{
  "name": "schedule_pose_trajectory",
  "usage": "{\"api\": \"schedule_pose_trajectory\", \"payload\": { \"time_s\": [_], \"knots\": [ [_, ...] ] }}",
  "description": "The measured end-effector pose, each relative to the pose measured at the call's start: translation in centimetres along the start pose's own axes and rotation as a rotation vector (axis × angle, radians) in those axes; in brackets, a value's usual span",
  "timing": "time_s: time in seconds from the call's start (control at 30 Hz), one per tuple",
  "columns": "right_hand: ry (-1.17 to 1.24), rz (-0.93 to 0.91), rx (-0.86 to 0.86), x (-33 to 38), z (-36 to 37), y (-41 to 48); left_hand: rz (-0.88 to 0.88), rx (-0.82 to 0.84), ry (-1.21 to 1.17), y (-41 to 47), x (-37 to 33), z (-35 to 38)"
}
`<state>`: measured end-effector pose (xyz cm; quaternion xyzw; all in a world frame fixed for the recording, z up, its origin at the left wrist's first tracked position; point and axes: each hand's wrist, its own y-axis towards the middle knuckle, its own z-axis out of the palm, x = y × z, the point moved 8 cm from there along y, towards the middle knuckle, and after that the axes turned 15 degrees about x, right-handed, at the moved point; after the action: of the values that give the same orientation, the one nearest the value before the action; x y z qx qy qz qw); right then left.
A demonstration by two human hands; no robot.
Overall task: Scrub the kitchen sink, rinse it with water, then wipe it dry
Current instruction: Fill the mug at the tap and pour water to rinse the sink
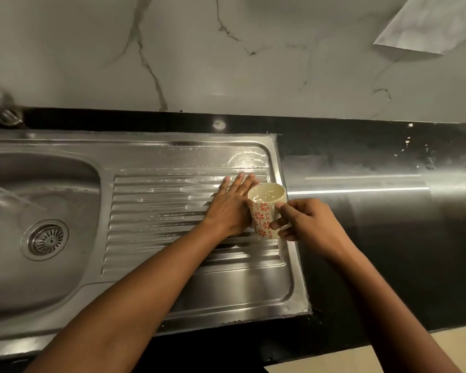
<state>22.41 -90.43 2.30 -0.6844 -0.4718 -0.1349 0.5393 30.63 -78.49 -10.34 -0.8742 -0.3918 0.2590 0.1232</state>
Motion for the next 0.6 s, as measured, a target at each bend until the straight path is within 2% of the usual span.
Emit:
{"api": "schedule_pose_trajectory", "payload": {
  "time_s": [0.3, 0.6],
  "knots": [
    [-0.202, -0.024, 0.009, 3.3, -1.8, 4.0, -0.049, -0.077, -0.017, 3.0, 1.6, -1.4],
    [-0.264, -0.089, 0.129, 5.0, -3.6, 5.7, -0.353, -0.146, -0.058, 0.4, 6.6, -2.1]
  ]
}}
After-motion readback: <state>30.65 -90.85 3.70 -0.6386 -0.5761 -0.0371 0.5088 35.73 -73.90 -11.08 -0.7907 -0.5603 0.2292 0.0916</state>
